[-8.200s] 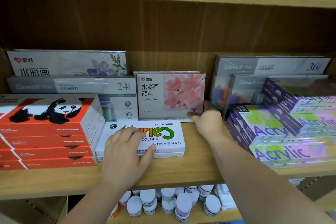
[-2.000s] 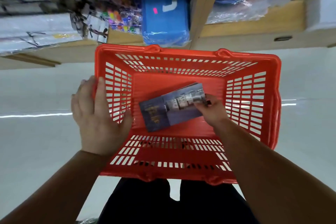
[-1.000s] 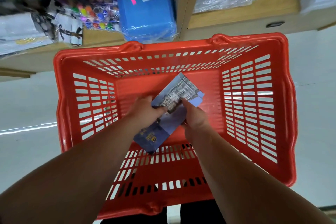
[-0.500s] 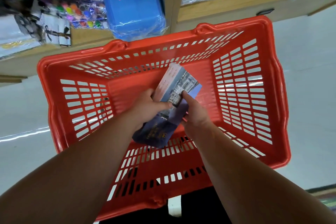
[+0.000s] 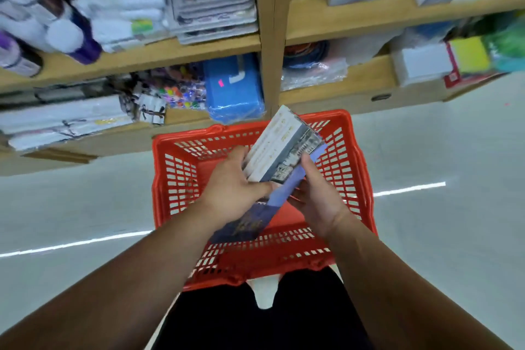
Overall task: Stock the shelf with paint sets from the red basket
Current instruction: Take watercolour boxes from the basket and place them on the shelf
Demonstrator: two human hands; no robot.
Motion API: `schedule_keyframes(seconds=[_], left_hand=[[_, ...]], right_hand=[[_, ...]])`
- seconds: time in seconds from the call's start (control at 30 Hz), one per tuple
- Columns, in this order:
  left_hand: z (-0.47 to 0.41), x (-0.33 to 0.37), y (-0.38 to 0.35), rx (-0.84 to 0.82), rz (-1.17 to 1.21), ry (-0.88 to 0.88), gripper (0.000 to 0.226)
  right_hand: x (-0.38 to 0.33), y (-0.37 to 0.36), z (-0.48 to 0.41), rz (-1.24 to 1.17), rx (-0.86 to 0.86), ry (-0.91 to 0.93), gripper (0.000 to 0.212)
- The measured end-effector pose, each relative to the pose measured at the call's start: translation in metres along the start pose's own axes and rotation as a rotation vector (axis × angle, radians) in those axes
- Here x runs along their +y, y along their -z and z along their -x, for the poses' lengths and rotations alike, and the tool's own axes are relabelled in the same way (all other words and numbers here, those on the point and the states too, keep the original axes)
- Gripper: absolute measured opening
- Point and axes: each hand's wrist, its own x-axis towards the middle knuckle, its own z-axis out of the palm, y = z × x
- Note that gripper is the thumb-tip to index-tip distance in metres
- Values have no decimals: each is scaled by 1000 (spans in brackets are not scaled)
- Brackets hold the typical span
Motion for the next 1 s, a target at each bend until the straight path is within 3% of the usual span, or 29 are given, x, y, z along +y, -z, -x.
schedule_keyframes(seconds=[0.07,0.27,0.4,0.5,0.63,0.7,0.83,0.9,1.0], left_hand=[[28,21,20,58,91,-1,55],[105,53,88,297,513,21,55],[137,60,138,377,798,-43,58],[158,55,185,440,975,-103,45],[183,31,257,452,1153,-226,51],[195,15,294,452,1218,-264,46],[219,-13,366,425,1257,-309,32],[230,-24,395,421,1259,-348,31],[239,-38,430,403,1204,-421,47]], right_hand=[[-20,-13,24,109,-79,58,49],[-56,-73,83,350,-260,205,13],[-47,-122,116,447,-349,246,18],[-26,-164,141,403,-390,282,31],[8,-233,164,293,-433,289,76],[26,-278,173,170,-451,283,87],[56,-372,211,-36,-504,277,58],[68,-410,227,-67,-499,286,55],[78,-450,243,-65,-453,341,56]])
